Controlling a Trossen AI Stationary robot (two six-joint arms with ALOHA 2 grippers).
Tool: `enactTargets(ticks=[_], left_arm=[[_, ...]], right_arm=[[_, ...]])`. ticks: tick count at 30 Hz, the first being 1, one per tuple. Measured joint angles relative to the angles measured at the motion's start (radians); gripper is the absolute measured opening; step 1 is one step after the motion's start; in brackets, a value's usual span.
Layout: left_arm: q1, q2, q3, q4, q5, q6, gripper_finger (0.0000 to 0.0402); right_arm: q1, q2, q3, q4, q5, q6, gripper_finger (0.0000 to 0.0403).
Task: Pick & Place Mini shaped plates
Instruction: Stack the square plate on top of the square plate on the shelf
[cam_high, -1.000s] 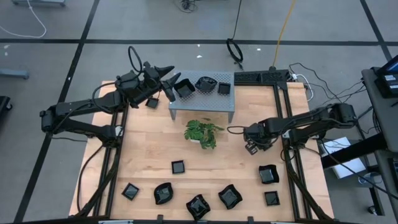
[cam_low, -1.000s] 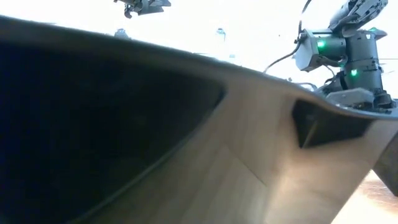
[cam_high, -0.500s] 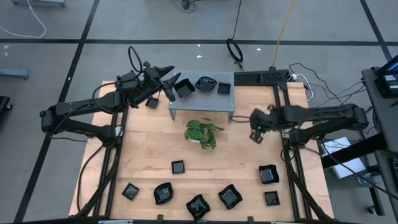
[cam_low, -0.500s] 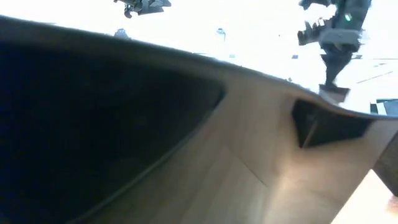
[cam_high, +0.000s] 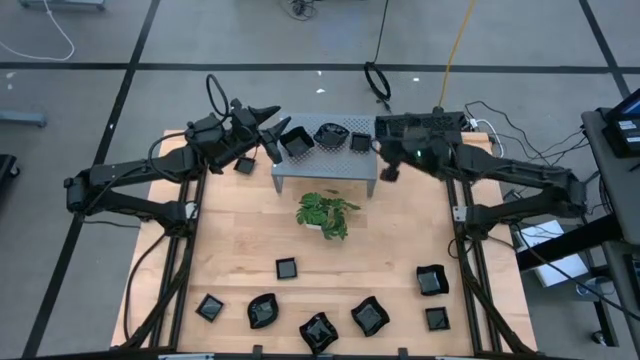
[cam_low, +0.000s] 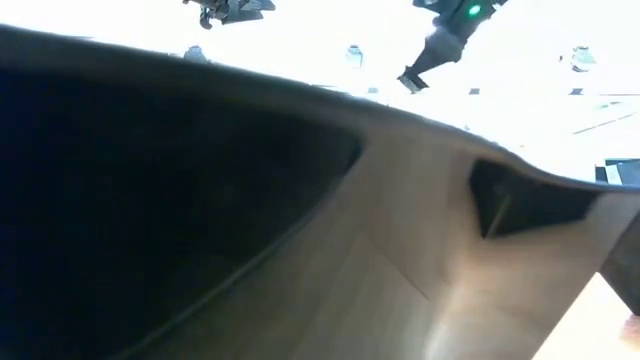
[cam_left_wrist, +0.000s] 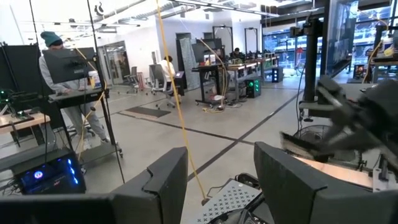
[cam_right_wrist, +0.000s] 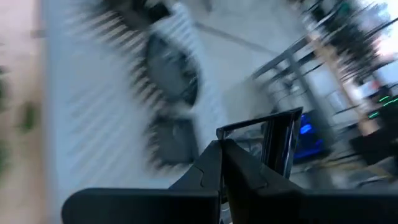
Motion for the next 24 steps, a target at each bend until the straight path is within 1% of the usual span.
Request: enactTargets(ticks=[2, 4, 7, 11, 14, 19, 24], left_arm=[[0.000, 0.000, 0.000, 0.000, 0.000, -0.001, 0.0186], [0.000, 0.000, 0.000, 0.000, 0.000, -0.002, 0.0186], [0.000, 0.000, 0.000, 0.000, -0.001, -0.002, 0.0186], [0.000, 0.000, 0.000, 0.000, -0.002, -0.002, 0.0186], [0.000, 0.000, 0.000, 0.000, -0.002, -0.002, 0.0186], [0.000, 0.000, 0.000, 0.000, -0.002, -0.002, 0.0186], [0.000, 0.000, 0.000, 0.000, -0.002, -0.002, 0.0186]], right_arm=[[-0.050, 0.030, 0.000, 0.095, -0.067, -0.048, 0.0000], [-0.091, 0.069, 0.000, 0.148, -0.148, -0.075, 0.0000], [-0.125, 0.139, 0.000, 0.204, -0.200, -0.112, 0.0000], [-0.145, 0.215, 0.000, 0.229, -0.201, -0.119, 0.0000], [-0.146, 0.251, 0.000, 0.225, -0.195, -0.075, 0.0000], [-0.132, 0.262, 0.001, 0.219, -0.198, 0.097, 0.0000], [-0.123, 0.262, 0.001, 0.195, -0.198, 0.108, 0.0000]])
